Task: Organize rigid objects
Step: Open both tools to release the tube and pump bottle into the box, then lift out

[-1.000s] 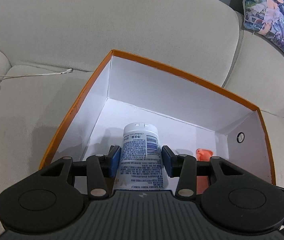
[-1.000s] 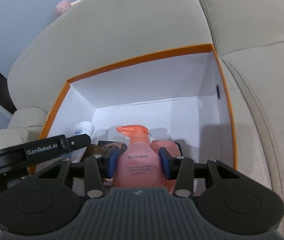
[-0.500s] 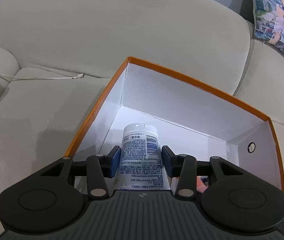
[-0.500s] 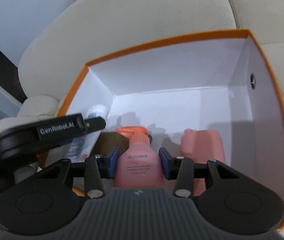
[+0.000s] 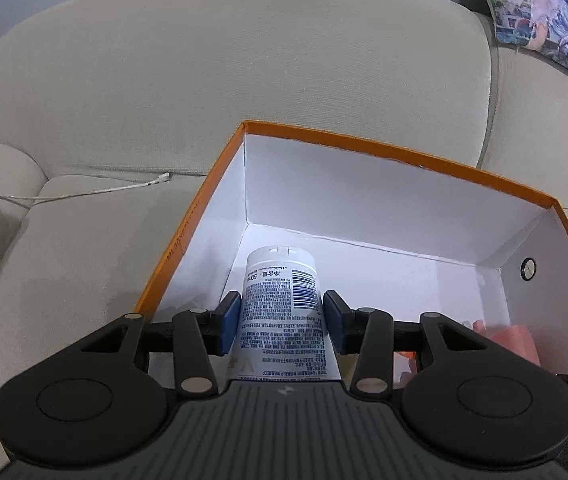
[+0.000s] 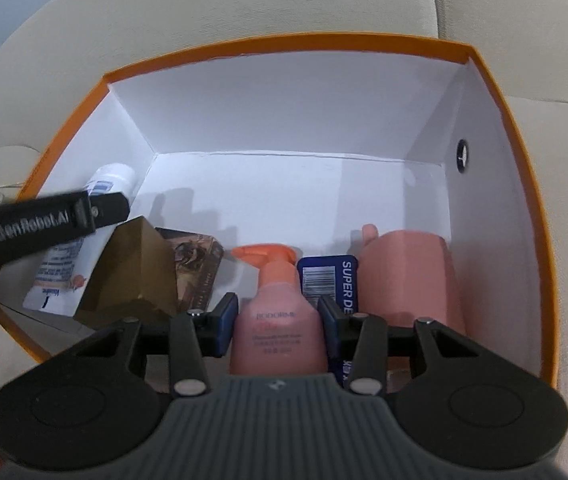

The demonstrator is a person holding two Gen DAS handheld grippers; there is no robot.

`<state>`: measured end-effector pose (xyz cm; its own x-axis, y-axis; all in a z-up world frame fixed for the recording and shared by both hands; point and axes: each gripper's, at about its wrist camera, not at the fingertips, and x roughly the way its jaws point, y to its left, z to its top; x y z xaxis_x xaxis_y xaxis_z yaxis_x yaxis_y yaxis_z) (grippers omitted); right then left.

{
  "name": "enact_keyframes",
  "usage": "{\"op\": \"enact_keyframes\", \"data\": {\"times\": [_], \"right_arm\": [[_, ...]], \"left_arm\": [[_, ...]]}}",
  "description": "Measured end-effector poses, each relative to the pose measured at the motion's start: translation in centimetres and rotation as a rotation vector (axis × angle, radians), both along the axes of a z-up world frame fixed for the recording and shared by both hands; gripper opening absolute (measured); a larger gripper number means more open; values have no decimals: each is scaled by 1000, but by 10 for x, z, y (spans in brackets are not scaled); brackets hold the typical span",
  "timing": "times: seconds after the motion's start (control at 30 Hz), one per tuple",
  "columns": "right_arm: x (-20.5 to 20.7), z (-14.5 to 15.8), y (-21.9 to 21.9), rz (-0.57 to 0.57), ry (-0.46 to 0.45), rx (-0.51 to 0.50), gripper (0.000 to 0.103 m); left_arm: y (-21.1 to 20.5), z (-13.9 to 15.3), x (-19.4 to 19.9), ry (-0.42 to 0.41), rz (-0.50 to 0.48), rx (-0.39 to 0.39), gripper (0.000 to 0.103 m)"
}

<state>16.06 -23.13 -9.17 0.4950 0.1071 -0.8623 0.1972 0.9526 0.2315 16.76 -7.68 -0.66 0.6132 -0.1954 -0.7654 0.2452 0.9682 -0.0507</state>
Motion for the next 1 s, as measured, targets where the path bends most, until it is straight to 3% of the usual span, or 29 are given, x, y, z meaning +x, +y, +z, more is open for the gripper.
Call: {"op": "enact_keyframes", "data": {"times": [0.1,0.23,0.37,0.4,0.43,0.47,0.9,1.0], "right_arm": [[1,-1,-1,-5,10,8,45],[4,0,2,-13,14,1,46],[8,0,5,-12,16,-23,46],[8,0,5,-12,15,-30,46],[8,0,5,-12,13,-35,46],[8,0,5,-14,14,-37,46],[9,-2,4,-13,11,-26,48],[8,0,6,-2,2,-37,59]], "left_arm": [[-1,0,0,31,-14,-49,51],[-10,-3,-4,38,-49,-58,51],[-10,-6,-3,74,-49,-128,49],[-10,-6,-3,64,-50,-132,39],[-9,-4,-3,55,-50,-125,23],[-8,-2,-2,40,-39,-108,20],[-7,-9,1,62,-41,-94,20],[-8,-4,-2,54,-48,-96,24]]}}
